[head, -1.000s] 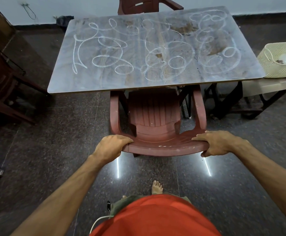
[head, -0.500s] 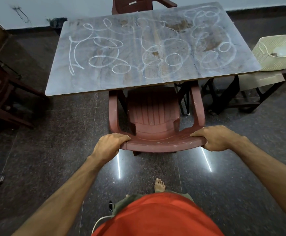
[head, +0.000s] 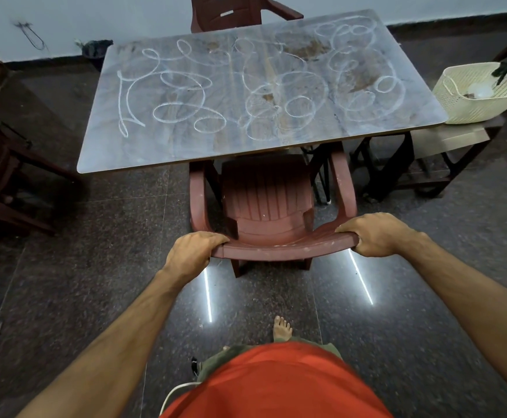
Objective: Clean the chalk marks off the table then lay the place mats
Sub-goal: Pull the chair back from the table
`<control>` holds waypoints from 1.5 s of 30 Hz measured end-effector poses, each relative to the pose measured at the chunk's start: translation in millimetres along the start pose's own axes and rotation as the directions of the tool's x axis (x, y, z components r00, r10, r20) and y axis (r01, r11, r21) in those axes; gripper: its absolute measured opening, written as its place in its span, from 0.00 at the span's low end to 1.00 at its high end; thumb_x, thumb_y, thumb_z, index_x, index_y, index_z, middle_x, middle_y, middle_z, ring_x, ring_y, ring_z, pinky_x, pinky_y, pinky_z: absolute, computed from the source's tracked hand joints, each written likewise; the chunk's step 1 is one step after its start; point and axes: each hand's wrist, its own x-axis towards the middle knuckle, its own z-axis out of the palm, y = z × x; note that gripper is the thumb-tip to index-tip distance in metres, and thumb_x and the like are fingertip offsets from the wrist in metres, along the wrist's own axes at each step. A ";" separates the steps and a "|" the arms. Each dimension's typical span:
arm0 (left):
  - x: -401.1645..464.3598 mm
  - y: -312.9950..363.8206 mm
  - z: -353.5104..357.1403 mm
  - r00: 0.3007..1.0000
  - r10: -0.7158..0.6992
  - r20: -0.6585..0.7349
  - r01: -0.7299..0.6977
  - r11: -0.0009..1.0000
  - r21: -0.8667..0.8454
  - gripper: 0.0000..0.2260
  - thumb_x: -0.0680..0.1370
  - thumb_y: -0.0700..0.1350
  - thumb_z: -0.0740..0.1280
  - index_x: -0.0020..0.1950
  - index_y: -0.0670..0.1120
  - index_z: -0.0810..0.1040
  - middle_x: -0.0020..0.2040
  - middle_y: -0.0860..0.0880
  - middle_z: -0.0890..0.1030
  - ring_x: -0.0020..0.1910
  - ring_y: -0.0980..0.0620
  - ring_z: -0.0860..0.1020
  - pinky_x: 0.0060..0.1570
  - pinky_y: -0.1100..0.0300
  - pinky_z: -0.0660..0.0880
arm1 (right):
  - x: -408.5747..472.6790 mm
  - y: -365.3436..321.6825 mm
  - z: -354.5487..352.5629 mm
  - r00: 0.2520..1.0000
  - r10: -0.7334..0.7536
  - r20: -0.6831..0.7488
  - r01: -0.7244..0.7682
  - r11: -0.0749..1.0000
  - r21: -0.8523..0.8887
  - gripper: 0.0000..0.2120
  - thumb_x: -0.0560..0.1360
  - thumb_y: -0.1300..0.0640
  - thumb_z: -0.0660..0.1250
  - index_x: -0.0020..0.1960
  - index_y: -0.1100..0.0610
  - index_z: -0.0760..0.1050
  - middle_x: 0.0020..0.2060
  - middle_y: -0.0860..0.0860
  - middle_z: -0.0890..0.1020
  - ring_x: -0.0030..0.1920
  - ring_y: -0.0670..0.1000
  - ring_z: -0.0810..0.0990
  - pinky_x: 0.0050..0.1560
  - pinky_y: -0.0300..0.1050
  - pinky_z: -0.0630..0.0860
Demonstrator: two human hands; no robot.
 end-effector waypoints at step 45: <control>7.9 18.2 14.3 0.982 0.080 -0.168 -0.057 0.989 0.140 0.18 0.58 0.35 0.80 0.44 0.50 0.85 0.37 0.54 0.85 0.33 0.51 0.84 0.31 0.58 0.79 | 0.7 -1.4 10.5 0.987 -0.058 -0.153 0.026 0.979 -0.201 0.24 0.76 0.56 0.64 0.70 0.41 0.70 0.62 0.39 0.79 0.61 0.46 0.78 0.55 0.44 0.73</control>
